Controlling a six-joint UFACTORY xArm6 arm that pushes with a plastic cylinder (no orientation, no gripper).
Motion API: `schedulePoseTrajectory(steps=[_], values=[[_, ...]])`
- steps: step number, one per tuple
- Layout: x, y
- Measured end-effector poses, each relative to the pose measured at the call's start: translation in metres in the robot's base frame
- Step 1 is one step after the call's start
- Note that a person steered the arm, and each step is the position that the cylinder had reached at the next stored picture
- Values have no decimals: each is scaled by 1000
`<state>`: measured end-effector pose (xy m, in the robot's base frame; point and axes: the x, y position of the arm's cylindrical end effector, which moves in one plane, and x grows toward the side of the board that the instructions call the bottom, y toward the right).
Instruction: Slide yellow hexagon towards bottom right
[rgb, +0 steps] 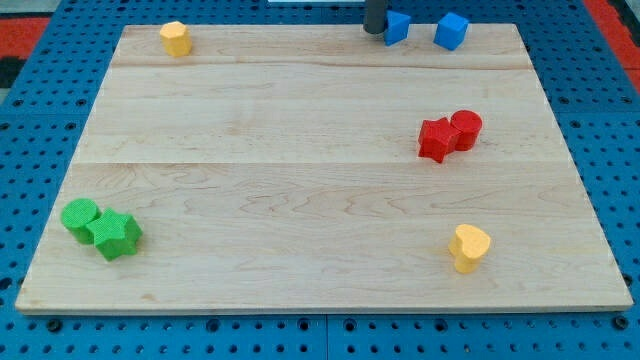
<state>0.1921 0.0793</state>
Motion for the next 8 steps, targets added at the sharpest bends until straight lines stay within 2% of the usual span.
schedulePoseTrajectory(steps=[2,4,6,8], values=[[0,46],[0,-42],[1,-86],[-1,-208]])
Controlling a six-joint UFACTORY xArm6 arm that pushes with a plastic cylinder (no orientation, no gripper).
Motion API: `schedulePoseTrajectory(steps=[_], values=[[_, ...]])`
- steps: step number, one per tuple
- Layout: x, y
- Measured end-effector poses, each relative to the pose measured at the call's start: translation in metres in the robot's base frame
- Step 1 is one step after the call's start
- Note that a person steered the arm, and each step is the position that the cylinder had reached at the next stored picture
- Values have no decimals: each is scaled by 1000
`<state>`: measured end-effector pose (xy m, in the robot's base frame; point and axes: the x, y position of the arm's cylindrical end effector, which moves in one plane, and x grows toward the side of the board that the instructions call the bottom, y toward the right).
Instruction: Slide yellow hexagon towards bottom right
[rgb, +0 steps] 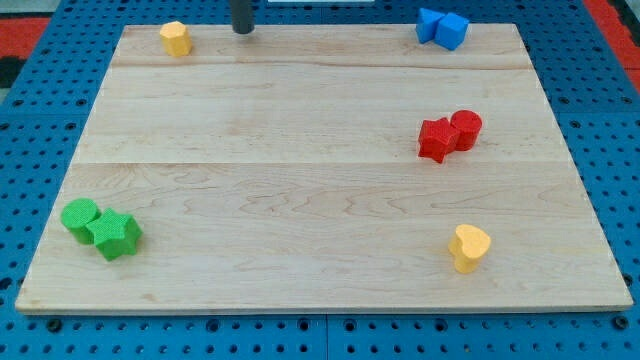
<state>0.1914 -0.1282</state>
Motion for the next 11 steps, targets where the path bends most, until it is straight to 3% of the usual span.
schedulePoseTrajectory(steps=[2,4,6,8,10,11], values=[[0,-24],[1,-138],[10,-106],[47,-110],[64,-73],[92,-70]])
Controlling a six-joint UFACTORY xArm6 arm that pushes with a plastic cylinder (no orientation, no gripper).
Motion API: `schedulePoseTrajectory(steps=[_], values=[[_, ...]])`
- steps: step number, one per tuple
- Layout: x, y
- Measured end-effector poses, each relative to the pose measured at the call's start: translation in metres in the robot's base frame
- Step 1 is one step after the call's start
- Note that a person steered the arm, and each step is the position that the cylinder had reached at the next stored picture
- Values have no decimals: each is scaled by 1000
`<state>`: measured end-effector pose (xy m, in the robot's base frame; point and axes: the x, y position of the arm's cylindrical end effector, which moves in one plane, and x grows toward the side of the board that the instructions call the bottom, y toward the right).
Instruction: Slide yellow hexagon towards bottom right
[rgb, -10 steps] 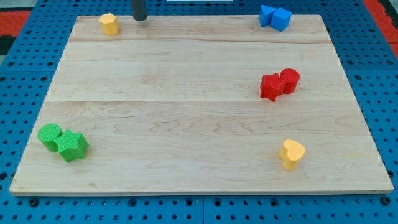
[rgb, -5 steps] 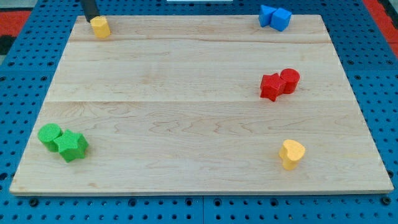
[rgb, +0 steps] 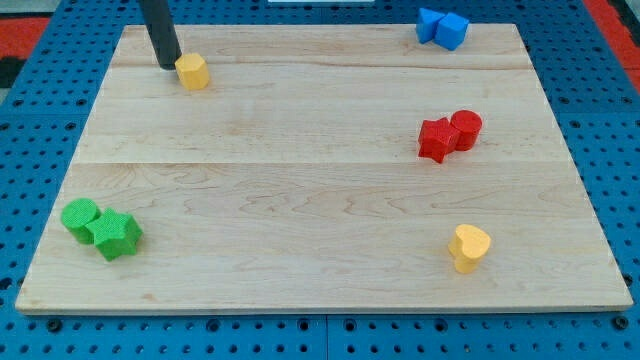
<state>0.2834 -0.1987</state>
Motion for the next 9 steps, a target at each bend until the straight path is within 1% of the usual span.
schedulePoseTrajectory(steps=[1,2,4,6,9], values=[[11,25],[11,33],[19,81],[65,83],[58,89]])
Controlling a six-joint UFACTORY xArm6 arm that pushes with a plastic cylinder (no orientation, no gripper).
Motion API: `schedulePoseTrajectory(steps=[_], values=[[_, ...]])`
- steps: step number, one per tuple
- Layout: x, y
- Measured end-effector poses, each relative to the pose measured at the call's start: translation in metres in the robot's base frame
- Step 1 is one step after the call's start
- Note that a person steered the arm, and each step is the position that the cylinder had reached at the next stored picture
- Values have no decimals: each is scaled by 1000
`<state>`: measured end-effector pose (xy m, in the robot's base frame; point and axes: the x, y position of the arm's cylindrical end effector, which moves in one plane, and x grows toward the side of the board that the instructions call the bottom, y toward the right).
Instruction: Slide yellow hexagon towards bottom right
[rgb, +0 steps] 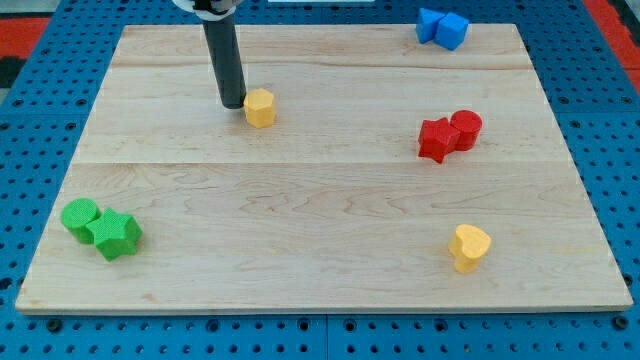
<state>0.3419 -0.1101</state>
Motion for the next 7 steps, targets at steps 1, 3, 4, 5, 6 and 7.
schedulePoseTrajectory(steps=[1,3,4,5,6,7], values=[[-3,5],[-3,6],[-1,4],[9,6],[25,6],[18,7]])
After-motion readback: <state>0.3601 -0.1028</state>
